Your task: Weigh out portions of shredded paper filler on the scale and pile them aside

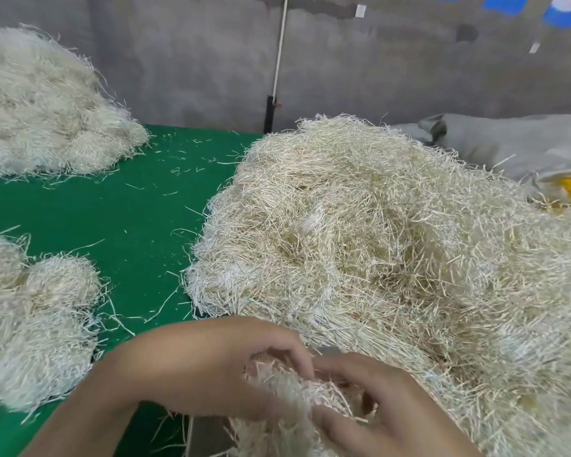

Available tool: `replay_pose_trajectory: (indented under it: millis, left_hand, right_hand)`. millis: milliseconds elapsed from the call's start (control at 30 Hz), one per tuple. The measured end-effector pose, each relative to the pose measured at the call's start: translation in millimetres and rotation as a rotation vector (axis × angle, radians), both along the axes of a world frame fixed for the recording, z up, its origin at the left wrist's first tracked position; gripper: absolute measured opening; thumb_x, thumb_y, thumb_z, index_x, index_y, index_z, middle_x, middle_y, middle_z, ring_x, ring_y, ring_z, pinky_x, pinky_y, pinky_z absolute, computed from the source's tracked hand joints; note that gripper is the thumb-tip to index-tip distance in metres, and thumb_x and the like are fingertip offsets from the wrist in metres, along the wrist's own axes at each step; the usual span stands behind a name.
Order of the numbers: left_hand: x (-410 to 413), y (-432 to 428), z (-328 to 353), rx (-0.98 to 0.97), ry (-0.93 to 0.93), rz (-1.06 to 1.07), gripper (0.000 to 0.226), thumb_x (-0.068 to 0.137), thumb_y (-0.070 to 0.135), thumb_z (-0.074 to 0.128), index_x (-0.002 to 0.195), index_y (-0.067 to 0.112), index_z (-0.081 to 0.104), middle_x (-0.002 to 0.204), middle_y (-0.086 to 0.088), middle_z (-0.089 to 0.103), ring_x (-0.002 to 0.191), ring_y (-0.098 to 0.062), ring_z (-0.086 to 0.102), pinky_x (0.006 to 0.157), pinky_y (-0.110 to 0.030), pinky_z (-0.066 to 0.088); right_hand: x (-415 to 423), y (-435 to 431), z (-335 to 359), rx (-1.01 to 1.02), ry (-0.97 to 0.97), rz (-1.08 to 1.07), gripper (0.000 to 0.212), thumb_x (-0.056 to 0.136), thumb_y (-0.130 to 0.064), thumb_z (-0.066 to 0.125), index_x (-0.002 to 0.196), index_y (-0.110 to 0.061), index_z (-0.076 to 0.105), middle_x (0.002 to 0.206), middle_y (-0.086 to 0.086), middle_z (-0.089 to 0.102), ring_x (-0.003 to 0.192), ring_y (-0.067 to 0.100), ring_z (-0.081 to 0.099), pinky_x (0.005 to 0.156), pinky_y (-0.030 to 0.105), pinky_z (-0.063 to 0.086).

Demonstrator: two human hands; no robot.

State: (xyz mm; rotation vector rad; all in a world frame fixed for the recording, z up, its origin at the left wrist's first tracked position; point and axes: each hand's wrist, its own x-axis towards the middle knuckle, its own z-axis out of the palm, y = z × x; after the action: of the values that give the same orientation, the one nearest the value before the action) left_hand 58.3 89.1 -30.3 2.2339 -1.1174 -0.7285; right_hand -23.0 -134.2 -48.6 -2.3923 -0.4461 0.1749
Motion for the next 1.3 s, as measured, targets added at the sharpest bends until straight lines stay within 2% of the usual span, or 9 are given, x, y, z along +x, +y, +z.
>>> replay_pose_trajectory:
  millis: [200,333,433,633,700,767,1000,1133,1300]
  left_hand:
    - [4.3,17.1,0.9,-0.037,-0.135,0.258,0.046,0.072,0.086,0.046,0.116,0.073,0.041,0.119,0.057,0.033,0.105,0.037,0.029,0.079,-0.013,0.037]
    - [7.3,1.4,-3.1,0.032,0.014,0.170,0.025,0.091,0.060,0.045,0.103,0.048,0.063,0.091,0.040,0.060,0.069,0.005,0.059,0.060,-0.012,0.041]
    - [10.3,-4.9,-12.3,0.010,0.048,0.147,0.029,0.096,0.048,0.043,0.095,0.034,0.068,0.072,0.019,0.064,0.051,-0.003,0.044,0.044,-0.012,0.032]
    - [35.6,7.0,-20.1,-0.335,-0.058,0.525,0.024,0.087,0.060,0.049,0.100,0.047,0.065,0.097,0.018,0.070,0.086,-0.002,0.068,0.080,-0.031,0.059]
    - [43.4,15.3,-21.1,-0.423,-0.055,0.624,0.017,0.090,0.050,0.053,0.097,0.043,0.067,0.095,0.010,0.072,0.085,-0.006,0.070,0.078,-0.037,0.060]
    - [48.0,21.0,-22.3,-0.485,-0.044,0.693,0.014,0.091,0.046,0.056,0.094,0.042,0.069,0.097,0.007,0.072,0.085,-0.009,0.070,0.077,-0.033,0.059]
    - [52.2,6.2,-31.0,-0.517,-0.055,0.731,0.054,0.076,0.066,0.066,0.125,0.052,0.048,0.115,0.035,0.057,0.100,0.014,0.058,0.074,-0.011,0.049]
    - [52.8,-3.8,-37.3,-0.504,-0.016,0.679,0.073,0.061,0.079,0.067,0.126,0.068,0.037,0.131,0.039,0.042,0.121,0.008,0.046,0.101,-0.031,0.039]
    - [55.2,-0.2,-31.3,-0.723,0.105,0.610,0.067,0.061,0.082,0.066,0.118,0.049,0.058,0.117,0.019,0.066,0.099,0.004,0.066,0.081,-0.020,0.055]
  right_hand:
    - [2.5,8.6,1.1,0.157,0.101,-0.030,0.039,0.079,-0.046,0.077,0.107,-0.068,0.059,0.117,-0.034,0.062,0.089,-0.024,0.052,0.078,0.004,0.036]
    - [7.6,0.4,15.9,0.255,0.087,-0.032,0.028,0.077,-0.061,0.067,0.105,-0.059,0.064,0.102,-0.024,0.070,0.079,0.000,0.066,0.072,0.015,0.051]
    - [28.8,-15.2,22.9,0.181,-0.108,-0.167,0.024,0.080,-0.057,0.058,0.103,-0.056,0.065,0.100,-0.025,0.068,0.076,0.000,0.067,0.068,0.016,0.055]
    - [120.5,-23.3,-3.2,-0.468,-0.164,0.030,0.072,0.088,-0.008,0.056,0.145,-0.045,0.032,0.152,-0.026,0.027,0.140,0.000,0.025,0.121,0.035,0.020]
    - [141.5,-16.2,-7.0,-0.598,-0.147,0.076,0.070,0.081,0.003,0.055,0.138,-0.036,0.046,0.142,-0.016,0.046,0.131,0.012,0.040,0.112,0.035,0.035]
    - [148.8,-8.4,-2.7,-0.636,-0.203,0.047,0.036,0.082,0.005,0.057,0.088,-0.030,0.060,0.097,-0.010,0.064,0.093,0.014,0.058,0.074,0.021,0.047]
    - [142.5,26.7,16.5,-0.452,-0.523,-0.023,0.033,0.086,0.007,0.051,0.064,-0.018,0.055,0.060,-0.002,0.057,0.058,0.014,0.054,0.053,0.028,0.048]
    - [134.0,47.0,19.2,-0.319,-0.477,-0.031,0.028,0.089,-0.001,0.060,0.075,-0.025,0.059,0.062,-0.011,0.053,0.055,-0.001,0.049,0.052,0.016,0.040]
    - [121.7,54.6,36.9,0.196,-0.182,0.005,0.024,0.087,0.001,0.067,0.095,-0.021,0.068,0.077,-0.009,0.068,0.066,-0.005,0.062,0.060,0.014,0.051]
